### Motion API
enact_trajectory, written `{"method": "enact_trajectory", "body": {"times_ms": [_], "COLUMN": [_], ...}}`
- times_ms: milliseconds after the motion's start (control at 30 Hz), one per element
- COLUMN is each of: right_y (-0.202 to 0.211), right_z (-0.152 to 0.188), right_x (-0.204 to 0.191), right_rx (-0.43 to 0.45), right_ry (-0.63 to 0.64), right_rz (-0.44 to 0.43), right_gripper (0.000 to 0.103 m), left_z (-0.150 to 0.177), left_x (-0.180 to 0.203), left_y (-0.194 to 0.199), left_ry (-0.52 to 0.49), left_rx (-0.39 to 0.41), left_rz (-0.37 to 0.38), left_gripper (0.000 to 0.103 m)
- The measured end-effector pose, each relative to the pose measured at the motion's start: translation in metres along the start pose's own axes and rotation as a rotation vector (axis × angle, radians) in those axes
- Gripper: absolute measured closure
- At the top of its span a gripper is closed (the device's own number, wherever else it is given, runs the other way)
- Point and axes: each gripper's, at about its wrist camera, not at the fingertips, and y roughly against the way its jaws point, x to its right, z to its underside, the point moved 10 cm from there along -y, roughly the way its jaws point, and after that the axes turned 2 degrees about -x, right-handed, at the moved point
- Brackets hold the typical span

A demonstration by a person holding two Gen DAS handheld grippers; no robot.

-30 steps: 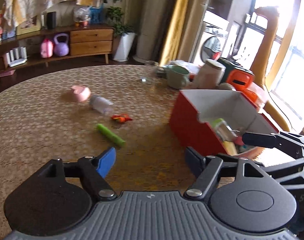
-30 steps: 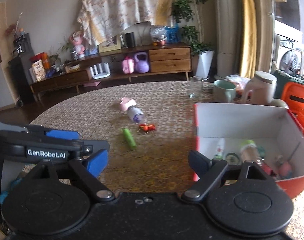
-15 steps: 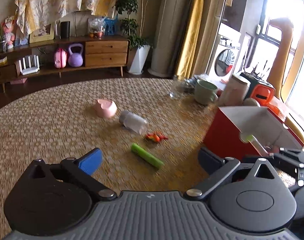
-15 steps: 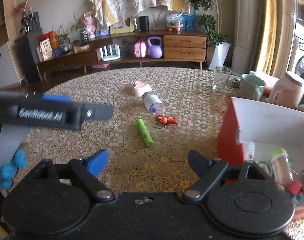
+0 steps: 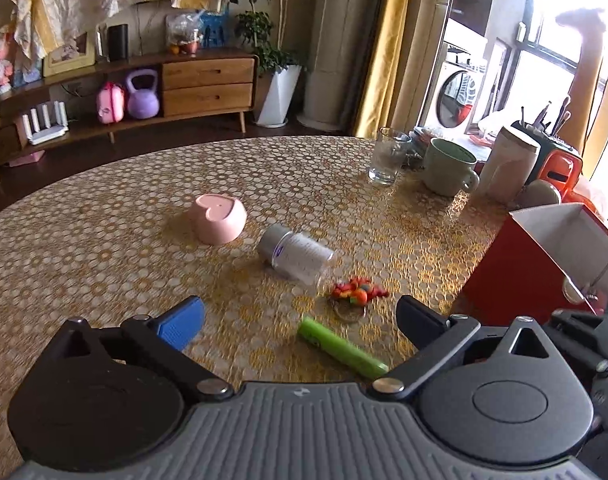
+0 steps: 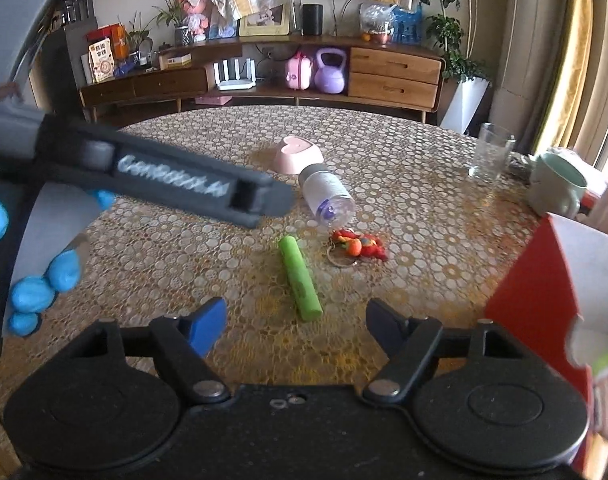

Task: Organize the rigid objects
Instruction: 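Grasp clear bottle of purple balls with left gripper while right gripper grasps green cylinder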

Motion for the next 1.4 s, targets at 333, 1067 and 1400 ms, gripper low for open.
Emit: {"method": "enact_trajectory", "body": {"times_ms": [333, 1067, 1400], "right_y": [-0.043, -0.072, -0.066], "right_z": [-0.001, -0.009, -0.01], "right_x": [0.0, -0.01, -0.007], "right_rx": [-0.049, -0.027, -0.026], "right_ry": [0.029, 0.063, -0.01], "right_rz": [0.003, 0.003, -0.004], "right_gripper": [0.049, 0.084, 0.088], "left_z": [-0.02, -0.028, -0.027], "left_x": [-0.001, -0.004, -0.008], "left_y": [-0.068, -0.119, -0.113], "left_ry": [-0.123, -0.145, -0.094], "left_rx": [-0.04, 0.011, 0.015], "left_rz": [0.057, 0.11, 0.075], "left_gripper": [0.0, 0.028, 0.028]}}
